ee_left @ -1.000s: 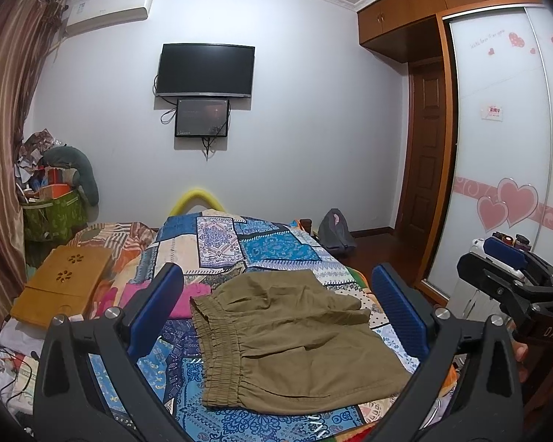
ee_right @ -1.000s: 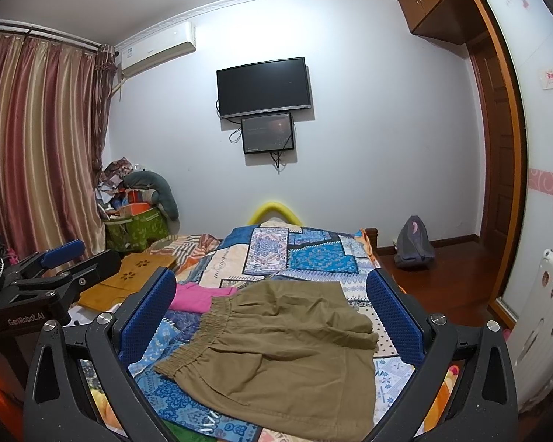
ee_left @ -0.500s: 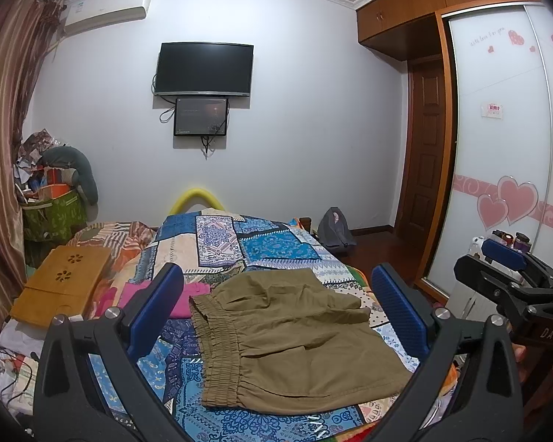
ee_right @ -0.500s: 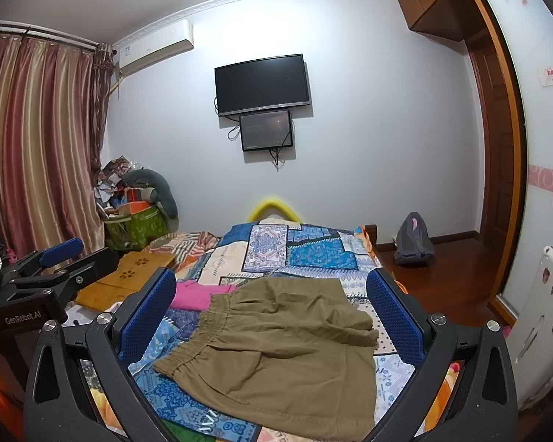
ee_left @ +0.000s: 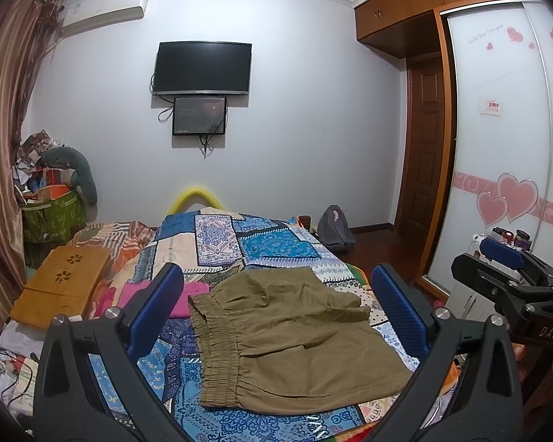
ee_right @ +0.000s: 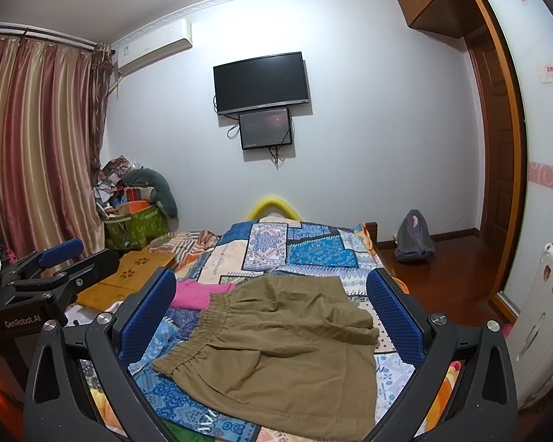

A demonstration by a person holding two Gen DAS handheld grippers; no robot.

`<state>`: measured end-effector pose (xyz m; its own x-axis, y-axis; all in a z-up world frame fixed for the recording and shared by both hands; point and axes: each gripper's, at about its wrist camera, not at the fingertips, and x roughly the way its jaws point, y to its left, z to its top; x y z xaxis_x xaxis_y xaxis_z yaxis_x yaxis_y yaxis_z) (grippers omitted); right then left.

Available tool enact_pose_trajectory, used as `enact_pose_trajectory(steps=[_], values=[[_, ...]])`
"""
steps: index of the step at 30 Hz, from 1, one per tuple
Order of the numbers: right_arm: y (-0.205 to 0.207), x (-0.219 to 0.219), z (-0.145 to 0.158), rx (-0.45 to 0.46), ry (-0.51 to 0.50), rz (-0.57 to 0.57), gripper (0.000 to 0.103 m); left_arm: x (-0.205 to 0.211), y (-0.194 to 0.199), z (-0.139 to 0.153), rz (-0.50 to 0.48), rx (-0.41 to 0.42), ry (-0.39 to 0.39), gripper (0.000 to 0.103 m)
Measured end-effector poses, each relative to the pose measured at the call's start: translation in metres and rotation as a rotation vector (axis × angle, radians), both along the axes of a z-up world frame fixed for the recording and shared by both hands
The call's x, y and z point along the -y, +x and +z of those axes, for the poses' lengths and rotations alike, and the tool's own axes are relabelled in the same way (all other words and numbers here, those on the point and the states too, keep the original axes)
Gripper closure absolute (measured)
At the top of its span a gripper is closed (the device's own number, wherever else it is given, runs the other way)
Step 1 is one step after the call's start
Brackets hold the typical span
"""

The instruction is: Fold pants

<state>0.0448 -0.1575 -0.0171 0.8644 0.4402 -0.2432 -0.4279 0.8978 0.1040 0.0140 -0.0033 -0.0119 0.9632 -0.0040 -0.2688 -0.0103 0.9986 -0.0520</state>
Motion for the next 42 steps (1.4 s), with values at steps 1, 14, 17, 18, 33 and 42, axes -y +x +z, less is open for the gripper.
enact_pose_trajectory(steps=[1, 14, 17, 18, 33, 42], values=[[0.001, 0.0, 0.0, -0.003, -0.001, -0.001, 0.0, 0.0, 0.001, 0.0, 0.0, -0.002, -0.001, 0.0], [0.032, 0.005, -0.018, -0.066, -0.031, -0.029, 0.0, -0.007, 0.031, -0.016, 0.027, -0.064, 0.014, 0.0], [0.05, 0.011, -0.031, -0.094, -0.067, -0.065, 0.0, -0.016, 0.05, -0.027, 0.043, -0.101, 0.017, 0.0], [0.056, 0.014, -0.036, -0.105, -0.08, -0.078, 0.0, -0.019, 0.058, -0.032, 0.054, -0.119, 0.023, 0.0], [0.162, 0.064, -0.142, -0.469, -0.217, -0.162, 0.004, -0.089, 0.186, -0.172, 0.116, -0.584, -0.015, 0.02], [0.192, 0.055, -0.214, -0.754, -0.199, -0.026, 0.04, -0.103, 0.203, -0.233, 0.081, -0.74, -0.068, 0.024]])
